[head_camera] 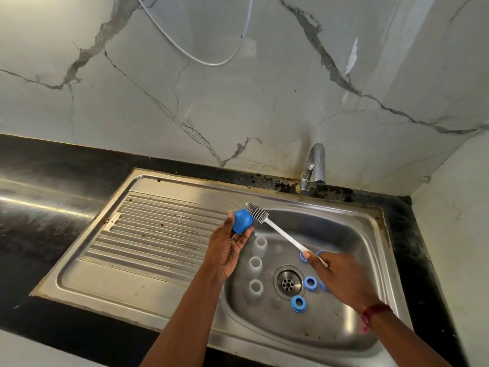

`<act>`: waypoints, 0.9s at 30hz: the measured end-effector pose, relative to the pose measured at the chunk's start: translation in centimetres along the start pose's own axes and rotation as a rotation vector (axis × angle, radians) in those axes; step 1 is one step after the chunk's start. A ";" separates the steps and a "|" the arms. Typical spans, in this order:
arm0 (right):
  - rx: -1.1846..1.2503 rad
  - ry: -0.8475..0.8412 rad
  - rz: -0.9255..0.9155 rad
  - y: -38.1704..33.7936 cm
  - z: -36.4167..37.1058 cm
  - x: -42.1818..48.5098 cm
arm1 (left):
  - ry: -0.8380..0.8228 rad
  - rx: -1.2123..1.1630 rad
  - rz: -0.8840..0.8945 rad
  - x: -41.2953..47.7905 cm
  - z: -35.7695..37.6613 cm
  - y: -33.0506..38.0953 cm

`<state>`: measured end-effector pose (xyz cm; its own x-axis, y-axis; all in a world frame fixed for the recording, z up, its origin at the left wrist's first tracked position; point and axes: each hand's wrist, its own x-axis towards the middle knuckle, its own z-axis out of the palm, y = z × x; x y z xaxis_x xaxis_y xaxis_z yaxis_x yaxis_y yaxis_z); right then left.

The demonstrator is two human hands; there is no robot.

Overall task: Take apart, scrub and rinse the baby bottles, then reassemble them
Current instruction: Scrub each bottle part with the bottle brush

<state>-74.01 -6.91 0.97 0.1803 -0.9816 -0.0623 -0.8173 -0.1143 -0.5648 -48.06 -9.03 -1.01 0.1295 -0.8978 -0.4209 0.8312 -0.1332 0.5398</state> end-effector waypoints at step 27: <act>0.050 0.020 0.051 0.2 0.6 -1.1 | 0.073 -0.089 0.061 -0.2 1.5 -0.4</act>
<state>-74.04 -5.75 0.43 0.1284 -0.9888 -0.0760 -0.7967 -0.0572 -0.6017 -49.22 -9.38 -0.03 0.2176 -0.8697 -0.4430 0.8649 -0.0385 0.5005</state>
